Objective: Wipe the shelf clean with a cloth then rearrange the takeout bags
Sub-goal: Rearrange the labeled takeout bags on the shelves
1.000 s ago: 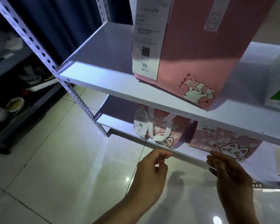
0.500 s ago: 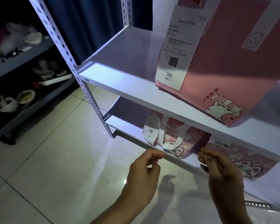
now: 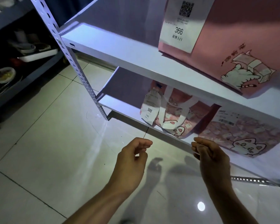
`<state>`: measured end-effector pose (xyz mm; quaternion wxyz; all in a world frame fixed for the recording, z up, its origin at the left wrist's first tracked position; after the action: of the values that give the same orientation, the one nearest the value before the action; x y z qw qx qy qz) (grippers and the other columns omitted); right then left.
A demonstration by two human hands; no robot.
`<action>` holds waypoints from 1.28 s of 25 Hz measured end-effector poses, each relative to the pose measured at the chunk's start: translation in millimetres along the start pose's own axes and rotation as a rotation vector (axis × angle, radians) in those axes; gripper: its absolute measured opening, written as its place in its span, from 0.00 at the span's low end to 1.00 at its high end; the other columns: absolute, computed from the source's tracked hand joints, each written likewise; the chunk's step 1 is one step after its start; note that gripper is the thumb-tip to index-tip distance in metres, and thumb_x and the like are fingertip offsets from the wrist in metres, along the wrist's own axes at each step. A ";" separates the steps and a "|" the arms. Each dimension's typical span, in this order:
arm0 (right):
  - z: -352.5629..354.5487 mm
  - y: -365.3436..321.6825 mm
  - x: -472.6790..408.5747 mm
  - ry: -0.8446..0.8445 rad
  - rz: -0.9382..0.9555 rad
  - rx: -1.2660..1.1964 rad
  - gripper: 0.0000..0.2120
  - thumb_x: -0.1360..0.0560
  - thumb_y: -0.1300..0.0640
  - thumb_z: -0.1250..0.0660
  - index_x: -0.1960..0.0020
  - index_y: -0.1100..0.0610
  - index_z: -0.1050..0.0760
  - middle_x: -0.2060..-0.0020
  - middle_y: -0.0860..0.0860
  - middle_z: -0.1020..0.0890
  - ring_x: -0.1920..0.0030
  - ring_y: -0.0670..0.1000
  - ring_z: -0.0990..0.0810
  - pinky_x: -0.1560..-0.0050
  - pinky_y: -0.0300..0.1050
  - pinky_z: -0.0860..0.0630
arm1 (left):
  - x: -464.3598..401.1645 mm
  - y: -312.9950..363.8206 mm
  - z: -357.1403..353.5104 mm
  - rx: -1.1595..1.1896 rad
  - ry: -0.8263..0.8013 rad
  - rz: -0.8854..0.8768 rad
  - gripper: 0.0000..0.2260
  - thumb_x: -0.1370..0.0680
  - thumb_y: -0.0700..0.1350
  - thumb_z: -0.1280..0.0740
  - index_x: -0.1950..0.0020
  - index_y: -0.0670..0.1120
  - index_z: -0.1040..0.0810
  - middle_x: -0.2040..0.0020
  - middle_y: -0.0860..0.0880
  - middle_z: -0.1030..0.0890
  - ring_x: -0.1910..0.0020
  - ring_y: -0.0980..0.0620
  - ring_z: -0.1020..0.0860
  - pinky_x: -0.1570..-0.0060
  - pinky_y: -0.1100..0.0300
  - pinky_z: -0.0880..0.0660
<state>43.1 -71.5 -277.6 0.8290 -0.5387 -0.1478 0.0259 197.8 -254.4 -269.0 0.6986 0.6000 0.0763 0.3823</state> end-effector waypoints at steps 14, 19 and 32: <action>-33.9 30.3 -79.0 -0.051 -0.068 0.080 0.13 0.23 0.59 0.36 0.39 0.57 0.27 0.44 0.50 0.17 0.44 0.52 0.20 0.47 0.45 0.26 | -166.9 -4.1 -8.1 -0.171 -0.004 0.058 0.22 0.18 0.36 0.43 0.24 0.47 0.38 0.32 0.52 0.28 0.49 0.57 0.26 0.48 0.63 0.31; -41.3 36.9 -88.1 -0.056 -0.087 0.097 0.14 0.28 0.57 0.41 0.50 0.67 0.29 0.55 0.67 0.22 0.54 0.65 0.22 0.48 0.63 0.23 | -215.7 6.8 -29.8 -0.166 -0.056 0.065 0.23 0.20 0.34 0.42 0.25 0.46 0.35 0.36 0.49 0.26 0.40 0.52 0.27 0.45 0.60 0.29; -2.0 30.2 -24.4 -0.016 -0.150 -0.003 0.15 0.17 0.63 0.41 0.33 0.54 0.25 0.47 0.48 0.16 0.49 0.44 0.17 0.60 0.34 0.19 | -125.2 9.5 3.3 -0.115 0.031 0.067 0.10 0.18 0.40 0.40 0.42 0.50 0.22 0.53 0.47 0.16 0.54 0.47 0.18 0.54 0.51 0.21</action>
<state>23.8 -65.6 -310.9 0.8265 -0.5273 -0.1947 -0.0322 108.3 -335.5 -303.7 0.7175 0.5549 0.0451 0.4186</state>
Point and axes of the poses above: each hand's wrist, its own x-axis away from the middle knuckle, its own z-axis out of the back of the hand, y = z × x, the point moved 5 cm from there along -x, towards the middle knuckle
